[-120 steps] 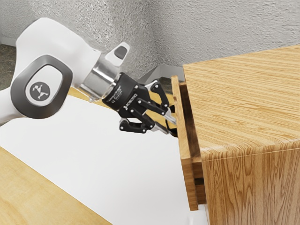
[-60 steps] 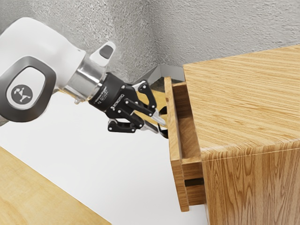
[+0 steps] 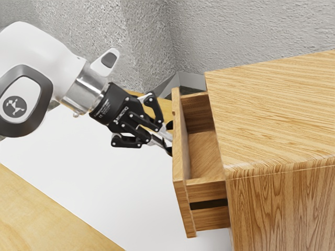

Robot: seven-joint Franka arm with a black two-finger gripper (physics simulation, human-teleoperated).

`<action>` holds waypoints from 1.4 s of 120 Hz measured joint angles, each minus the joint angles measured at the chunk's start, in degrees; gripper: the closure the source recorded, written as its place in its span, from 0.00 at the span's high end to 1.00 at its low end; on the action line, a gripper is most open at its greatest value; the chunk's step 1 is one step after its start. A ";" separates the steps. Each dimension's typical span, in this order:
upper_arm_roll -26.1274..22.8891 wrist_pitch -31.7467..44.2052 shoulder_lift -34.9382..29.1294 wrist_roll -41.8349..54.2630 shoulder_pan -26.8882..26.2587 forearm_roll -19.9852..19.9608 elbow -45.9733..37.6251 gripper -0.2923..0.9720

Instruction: Pull the drawer handle with one arm to open the drawer

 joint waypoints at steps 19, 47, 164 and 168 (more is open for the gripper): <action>-0.34 -1.16 -1.09 0.70 0.89 0.08 -0.38 0.22; -0.88 -2.77 -2.72 1.47 2.72 0.47 -1.58 0.22; -5.20 -7.80 -8.12 2.89 11.52 1.45 -4.85 0.22; -5.19 -8.01 -8.39 2.91 11.74 1.48 -4.94 0.22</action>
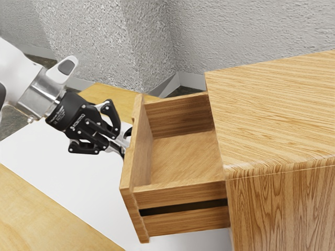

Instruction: Pull the drawer handle with one arm to open the drawer

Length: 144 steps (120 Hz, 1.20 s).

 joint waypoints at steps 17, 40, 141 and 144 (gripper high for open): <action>0.01 -0.67 -0.69 0.09 0.32 0.11 -0.30 0.22; -0.15 -1.67 -1.73 0.19 1.53 0.13 -0.50 0.22; -0.26 -7.59 -6.24 0.33 5.00 2.63 -1.39 0.22; -0.25 -7.77 -6.42 0.33 5.26 2.70 -1.40 0.22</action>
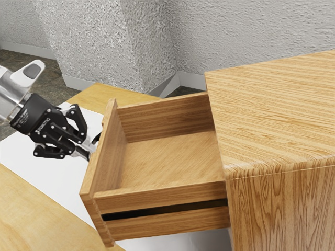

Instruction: Pull the drawer handle with one arm to open the drawer

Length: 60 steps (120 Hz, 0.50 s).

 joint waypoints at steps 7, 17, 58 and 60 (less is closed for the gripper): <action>0.00 -0.39 -0.35 -0.01 0.32 0.12 -0.01 0.22; 0.00 -0.92 -0.82 -0.03 0.67 0.36 -0.02 0.22; 0.01 -3.50 -2.12 -0.14 1.33 1.24 -0.09 0.23; 0.01 -3.59 -2.13 -0.15 1.33 1.28 -0.09 0.23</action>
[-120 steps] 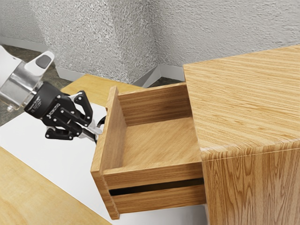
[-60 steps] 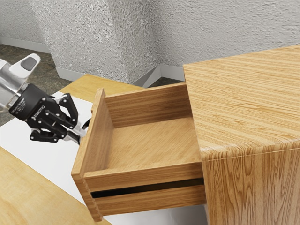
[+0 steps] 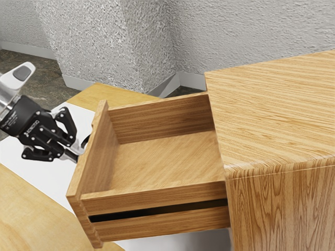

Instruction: Pull the drawer handle with one arm to open the drawer

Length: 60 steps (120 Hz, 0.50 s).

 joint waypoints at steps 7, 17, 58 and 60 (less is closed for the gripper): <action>0.00 -0.25 -0.24 -0.03 0.23 0.12 -0.02 0.23; 0.00 -0.74 -0.74 -0.07 1.00 0.23 -0.21 0.23; -0.17 -2.75 -2.08 -0.19 2.45 0.64 -0.27 0.23; -0.17 -2.85 -2.10 -0.19 2.46 0.64 -0.27 0.23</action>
